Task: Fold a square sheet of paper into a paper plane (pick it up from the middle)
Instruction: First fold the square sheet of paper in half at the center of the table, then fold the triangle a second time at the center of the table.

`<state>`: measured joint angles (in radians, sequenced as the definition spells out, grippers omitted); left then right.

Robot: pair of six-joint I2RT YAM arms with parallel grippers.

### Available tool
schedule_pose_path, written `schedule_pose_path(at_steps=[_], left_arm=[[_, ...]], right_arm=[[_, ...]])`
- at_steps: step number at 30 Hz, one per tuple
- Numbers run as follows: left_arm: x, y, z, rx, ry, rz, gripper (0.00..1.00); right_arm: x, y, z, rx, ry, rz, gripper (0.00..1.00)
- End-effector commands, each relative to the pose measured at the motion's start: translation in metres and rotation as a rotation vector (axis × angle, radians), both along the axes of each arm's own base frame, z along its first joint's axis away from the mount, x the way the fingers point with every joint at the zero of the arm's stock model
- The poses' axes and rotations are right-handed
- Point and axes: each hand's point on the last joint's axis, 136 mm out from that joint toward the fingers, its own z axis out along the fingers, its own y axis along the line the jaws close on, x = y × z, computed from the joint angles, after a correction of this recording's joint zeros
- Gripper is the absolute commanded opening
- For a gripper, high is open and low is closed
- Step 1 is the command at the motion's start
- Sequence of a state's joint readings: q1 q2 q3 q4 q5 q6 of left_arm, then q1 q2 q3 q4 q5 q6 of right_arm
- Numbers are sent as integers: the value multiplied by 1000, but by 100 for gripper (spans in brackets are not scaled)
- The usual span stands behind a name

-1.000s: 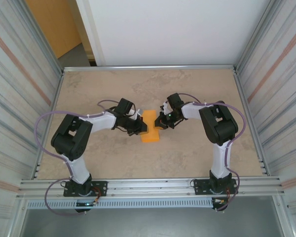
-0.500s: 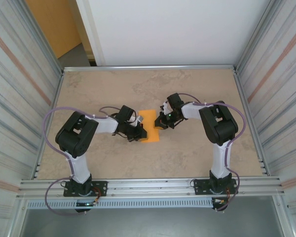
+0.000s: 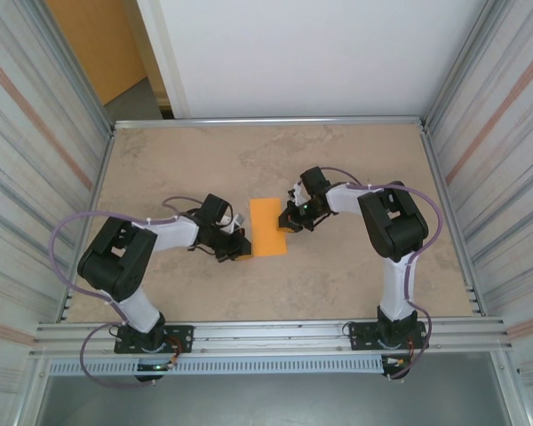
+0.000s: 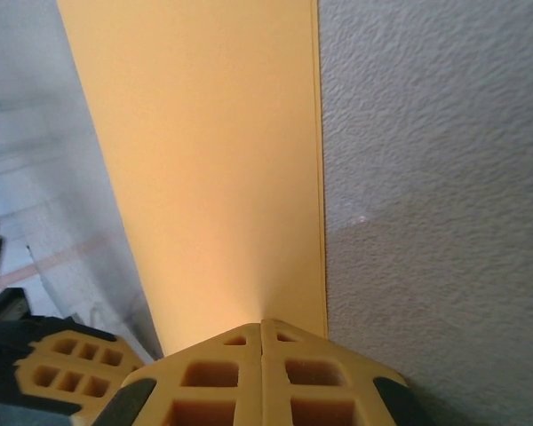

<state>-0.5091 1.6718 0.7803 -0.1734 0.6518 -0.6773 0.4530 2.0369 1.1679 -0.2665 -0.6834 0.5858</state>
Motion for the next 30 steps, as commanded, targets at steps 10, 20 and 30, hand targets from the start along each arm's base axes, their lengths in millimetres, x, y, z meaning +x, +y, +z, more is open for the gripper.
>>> schedule_pose_path(at_steps=[10,20,30], left_arm=[[77,-17,45,-112,-152,95,13],[101,-19,27,-32,-95,144,20],[116,-21,11,-17,-67,170,22]], right_arm=[[20,2,52,-154,-91,-77,26],[-7,-42,62,-193,-122,-221,40],[-39,-41,47,-156,-51,-231,44]])
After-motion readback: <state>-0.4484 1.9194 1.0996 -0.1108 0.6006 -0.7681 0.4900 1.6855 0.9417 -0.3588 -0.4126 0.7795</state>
